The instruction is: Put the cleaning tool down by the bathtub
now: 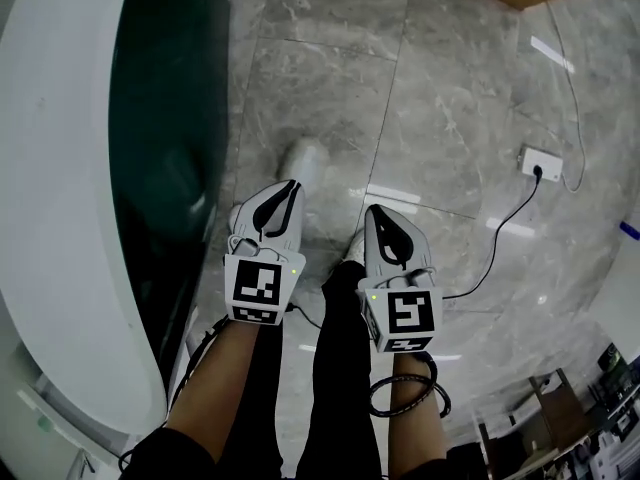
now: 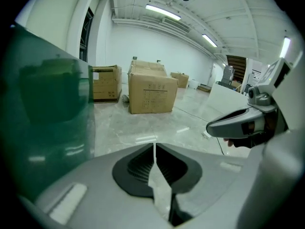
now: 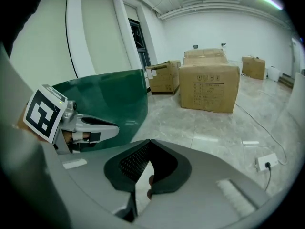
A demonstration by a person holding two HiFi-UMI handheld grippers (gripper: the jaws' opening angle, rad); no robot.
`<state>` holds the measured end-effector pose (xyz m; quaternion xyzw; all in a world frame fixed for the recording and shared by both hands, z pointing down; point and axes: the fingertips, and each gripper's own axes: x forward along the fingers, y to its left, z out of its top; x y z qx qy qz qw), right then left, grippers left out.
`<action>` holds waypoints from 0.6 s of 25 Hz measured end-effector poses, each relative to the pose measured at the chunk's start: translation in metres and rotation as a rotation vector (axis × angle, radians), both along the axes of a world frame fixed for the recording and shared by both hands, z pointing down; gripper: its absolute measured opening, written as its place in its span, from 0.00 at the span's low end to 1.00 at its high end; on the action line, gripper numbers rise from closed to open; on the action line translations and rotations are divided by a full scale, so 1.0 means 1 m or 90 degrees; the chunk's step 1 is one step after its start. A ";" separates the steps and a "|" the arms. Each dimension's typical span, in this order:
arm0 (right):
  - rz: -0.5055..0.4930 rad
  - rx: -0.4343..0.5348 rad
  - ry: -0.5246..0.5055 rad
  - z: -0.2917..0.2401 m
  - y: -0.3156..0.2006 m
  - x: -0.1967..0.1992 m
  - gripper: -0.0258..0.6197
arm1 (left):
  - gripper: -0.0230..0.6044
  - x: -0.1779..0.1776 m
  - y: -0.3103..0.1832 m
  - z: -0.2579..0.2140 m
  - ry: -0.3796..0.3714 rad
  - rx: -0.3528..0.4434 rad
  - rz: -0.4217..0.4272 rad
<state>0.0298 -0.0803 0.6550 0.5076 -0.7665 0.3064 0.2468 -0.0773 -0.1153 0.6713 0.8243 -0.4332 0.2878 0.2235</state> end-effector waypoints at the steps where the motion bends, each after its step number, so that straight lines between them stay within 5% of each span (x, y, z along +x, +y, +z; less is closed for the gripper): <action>1: 0.000 0.006 0.001 -0.009 -0.001 -0.001 0.08 | 0.06 0.000 0.000 -0.008 0.001 0.003 -0.003; 15: 0.025 0.080 0.007 -0.120 -0.020 -0.001 0.08 | 0.04 0.003 -0.013 -0.128 0.022 0.061 -0.011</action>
